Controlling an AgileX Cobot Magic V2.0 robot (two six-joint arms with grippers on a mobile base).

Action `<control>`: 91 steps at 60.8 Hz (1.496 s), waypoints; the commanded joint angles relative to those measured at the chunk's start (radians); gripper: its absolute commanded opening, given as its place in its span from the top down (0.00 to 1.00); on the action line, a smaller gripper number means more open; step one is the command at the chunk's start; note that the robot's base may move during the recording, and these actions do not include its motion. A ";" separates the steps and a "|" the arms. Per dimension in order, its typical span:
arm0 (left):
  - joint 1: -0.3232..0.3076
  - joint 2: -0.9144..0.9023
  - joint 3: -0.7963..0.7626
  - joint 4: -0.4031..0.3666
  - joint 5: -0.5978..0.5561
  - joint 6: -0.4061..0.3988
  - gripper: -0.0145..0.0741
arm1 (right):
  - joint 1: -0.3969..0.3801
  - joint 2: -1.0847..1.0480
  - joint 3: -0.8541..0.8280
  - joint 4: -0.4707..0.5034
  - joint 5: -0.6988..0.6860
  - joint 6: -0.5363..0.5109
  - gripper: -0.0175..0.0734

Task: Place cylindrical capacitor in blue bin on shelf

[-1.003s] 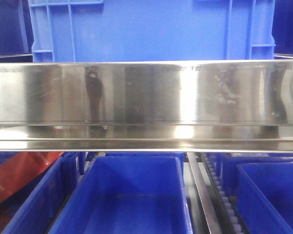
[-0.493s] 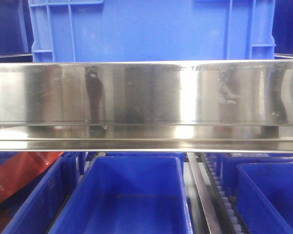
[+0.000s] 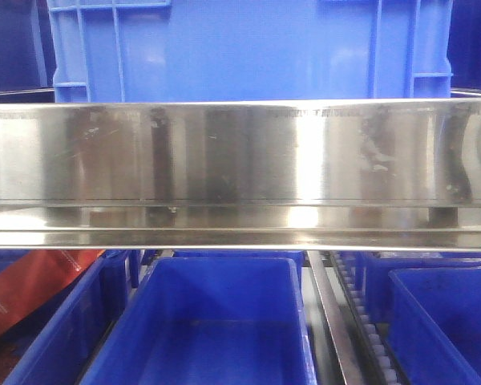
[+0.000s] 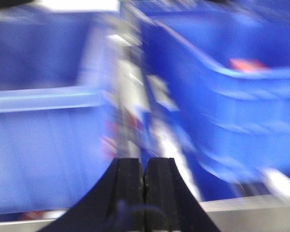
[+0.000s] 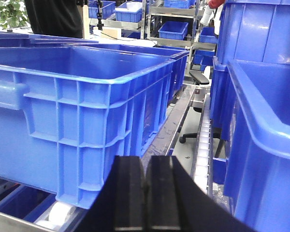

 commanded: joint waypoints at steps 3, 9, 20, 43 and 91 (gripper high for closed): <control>0.064 -0.110 0.148 -0.006 -0.142 -0.008 0.93 | -0.008 -0.006 0.002 -0.007 -0.025 -0.003 0.96; 0.087 -0.190 0.267 -0.013 -0.236 -0.008 0.93 | -0.008 -0.006 0.002 -0.007 -0.025 -0.003 0.96; 0.084 -0.293 0.493 -0.013 -0.403 -0.008 0.93 | -0.008 -0.006 0.002 -0.007 -0.025 -0.003 0.96; 0.055 -0.324 0.742 -0.032 -0.632 -0.008 0.93 | -0.008 -0.006 0.002 -0.007 -0.032 -0.003 0.96; 0.030 -0.324 0.742 -0.032 -0.627 -0.008 0.93 | -0.008 -0.006 0.002 -0.007 -0.034 -0.003 0.96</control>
